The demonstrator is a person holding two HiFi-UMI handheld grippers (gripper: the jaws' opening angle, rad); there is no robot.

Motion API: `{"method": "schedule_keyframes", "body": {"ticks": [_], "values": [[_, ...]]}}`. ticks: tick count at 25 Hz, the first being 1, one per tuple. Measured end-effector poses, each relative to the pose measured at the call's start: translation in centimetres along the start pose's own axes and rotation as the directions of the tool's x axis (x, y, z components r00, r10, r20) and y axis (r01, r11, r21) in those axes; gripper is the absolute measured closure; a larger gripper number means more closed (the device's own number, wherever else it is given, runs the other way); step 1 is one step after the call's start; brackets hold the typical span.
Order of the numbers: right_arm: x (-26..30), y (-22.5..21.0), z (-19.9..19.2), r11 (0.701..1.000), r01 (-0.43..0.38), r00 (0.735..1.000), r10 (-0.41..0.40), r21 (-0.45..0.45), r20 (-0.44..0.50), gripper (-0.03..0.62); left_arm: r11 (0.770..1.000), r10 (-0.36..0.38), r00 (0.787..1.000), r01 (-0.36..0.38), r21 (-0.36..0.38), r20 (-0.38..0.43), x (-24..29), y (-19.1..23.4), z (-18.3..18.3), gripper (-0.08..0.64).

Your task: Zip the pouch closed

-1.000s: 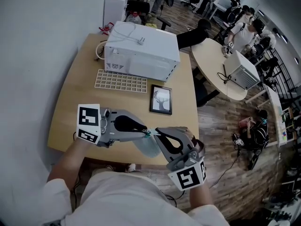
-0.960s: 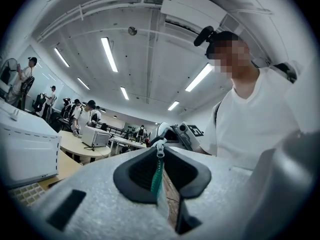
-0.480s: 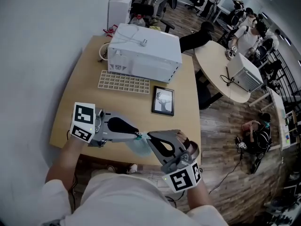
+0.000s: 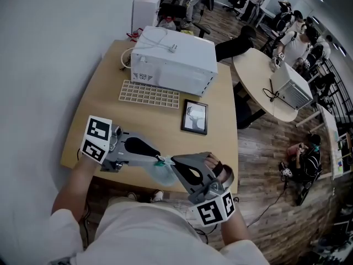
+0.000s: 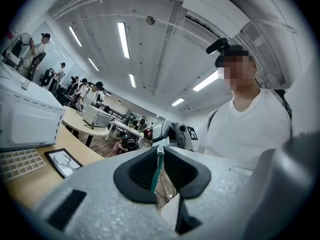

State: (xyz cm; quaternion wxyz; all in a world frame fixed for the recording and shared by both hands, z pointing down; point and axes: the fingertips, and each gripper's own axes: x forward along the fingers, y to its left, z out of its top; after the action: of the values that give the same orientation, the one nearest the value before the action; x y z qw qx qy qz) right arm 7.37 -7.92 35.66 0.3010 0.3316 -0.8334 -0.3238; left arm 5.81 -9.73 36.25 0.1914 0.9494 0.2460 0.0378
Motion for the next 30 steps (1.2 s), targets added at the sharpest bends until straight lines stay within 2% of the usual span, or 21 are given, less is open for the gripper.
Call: {"method": "schedule_keyframes", "body": {"ticks": [4, 9, 13, 21, 30], "values": [[-0.3, 0.1, -0.2, 1.0, 0.001, 1.0, -0.001, 0.028, 0.004, 0.581, 1.0, -0.015, 0.999, 0.014, -0.017, -0.05, 0.2, -0.1, -0.5, 0.509], [-0.5, -0.3, -0.2, 0.998, 0.02, 1.0, -0.021, 0.062, 0.017, 0.581, 0.998, -0.041, 0.998, 0.039, -0.045, -0.049, 0.0, 0.0, -0.7, 0.509], [-0.9, -0.8, -0.3, 0.994, 0.038, 0.999, -0.04, 0.1, 0.021, 0.581, 0.998, -0.035, 0.999, 0.033, -0.058, -0.03, -0.2, 0.0, -0.7, 0.511], [-0.8, -1.5, -0.6, 0.989, 0.06, 0.998, -0.064, 0.138, 0.023, 0.583, 0.999, -0.005, 1.0, 0.005, -0.036, 0.008, -0.2, 0.5, -0.4, 0.511], [-1.4, -2.3, -0.9, 0.986, 0.085, 0.995, -0.091, 0.146, 0.035, 0.584, 0.999, 0.031, 1.0, -0.031, -0.033, 0.0, -0.6, 0.9, -0.9, 0.511]]}}
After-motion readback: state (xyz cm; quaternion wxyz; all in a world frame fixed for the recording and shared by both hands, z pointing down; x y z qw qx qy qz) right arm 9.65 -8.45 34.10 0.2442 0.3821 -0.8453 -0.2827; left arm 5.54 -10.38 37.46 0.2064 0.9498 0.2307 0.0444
